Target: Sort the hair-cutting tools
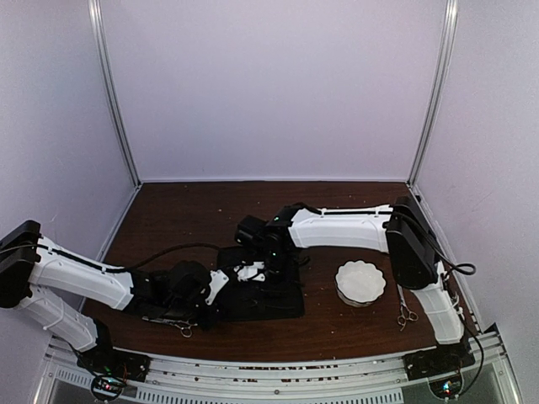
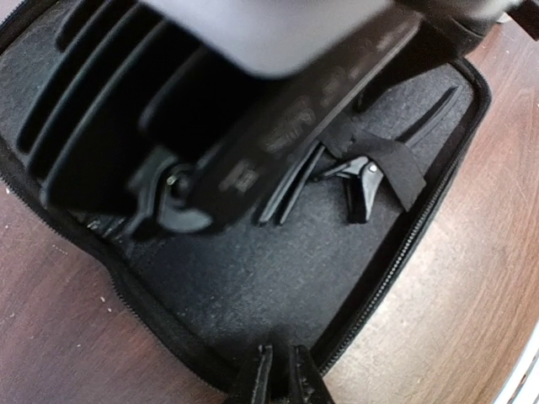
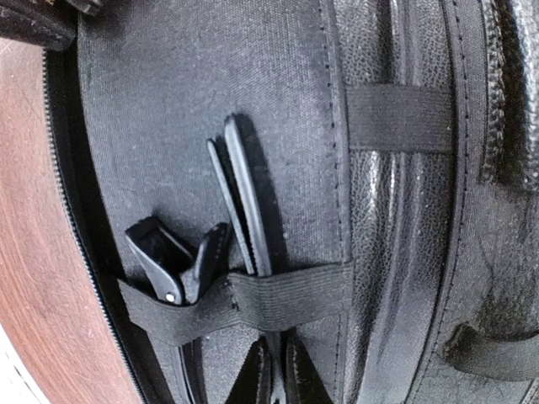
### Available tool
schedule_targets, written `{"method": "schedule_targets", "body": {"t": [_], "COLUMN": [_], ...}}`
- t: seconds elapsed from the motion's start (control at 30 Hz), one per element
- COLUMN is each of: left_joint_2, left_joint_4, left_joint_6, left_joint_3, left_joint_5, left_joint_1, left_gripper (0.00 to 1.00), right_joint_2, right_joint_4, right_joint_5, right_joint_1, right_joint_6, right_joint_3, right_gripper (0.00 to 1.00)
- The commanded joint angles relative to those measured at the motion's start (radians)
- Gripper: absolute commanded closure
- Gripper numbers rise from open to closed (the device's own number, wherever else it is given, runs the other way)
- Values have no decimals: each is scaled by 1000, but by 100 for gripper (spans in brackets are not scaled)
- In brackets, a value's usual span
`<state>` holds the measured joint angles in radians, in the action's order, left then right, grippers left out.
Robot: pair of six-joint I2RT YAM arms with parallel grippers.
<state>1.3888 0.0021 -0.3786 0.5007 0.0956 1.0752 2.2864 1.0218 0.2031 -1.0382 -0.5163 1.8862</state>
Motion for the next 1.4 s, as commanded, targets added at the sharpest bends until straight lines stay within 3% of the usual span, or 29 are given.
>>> {"method": "schedule_targets", "body": {"t": [0.0,0.13,0.4,0.6,0.8,0.97,1.03,1.13,1.2,1.37], "left_joint_2": [9,10,14,-69,-245,-327,-330,-307,-276,-134], "left_joint_4": [43,43,63,65,-65,-210,-236,-236,-222,-247], "left_joint_6": [-8,-8,-8,15,93,208,252,298,336,426], "left_joint_3": [-5,-4,-13,-22,42,199,264,349,405,600], "left_joint_5": [13,18,29,75,191,313,365,444,461,434], "left_joint_1": [10,12,16,37,38,38,38,37,36,26], "left_gripper": [88,88,88,80,72,68,61,38,29,24], "right_joint_2": [61,49,-56,-140,-257,-421,-501,-618,-694,-882], "right_joint_4": [-24,-32,-78,-57,-45,-65,-78,-74,-71,-88], "right_joint_5": [69,69,82,158,157,101,70,28,3,-61], "right_joint_1": [-27,-27,10,58,86,135,163,216,258,386], "right_joint_6": [19,24,15,-23,-42,-42,-42,-33,-21,-2], "right_joint_3": [46,27,-51,-88,-129,-243,-317,-416,-484,-692], "right_gripper": [100,98,75,68,64,64,64,64,64,65]}}
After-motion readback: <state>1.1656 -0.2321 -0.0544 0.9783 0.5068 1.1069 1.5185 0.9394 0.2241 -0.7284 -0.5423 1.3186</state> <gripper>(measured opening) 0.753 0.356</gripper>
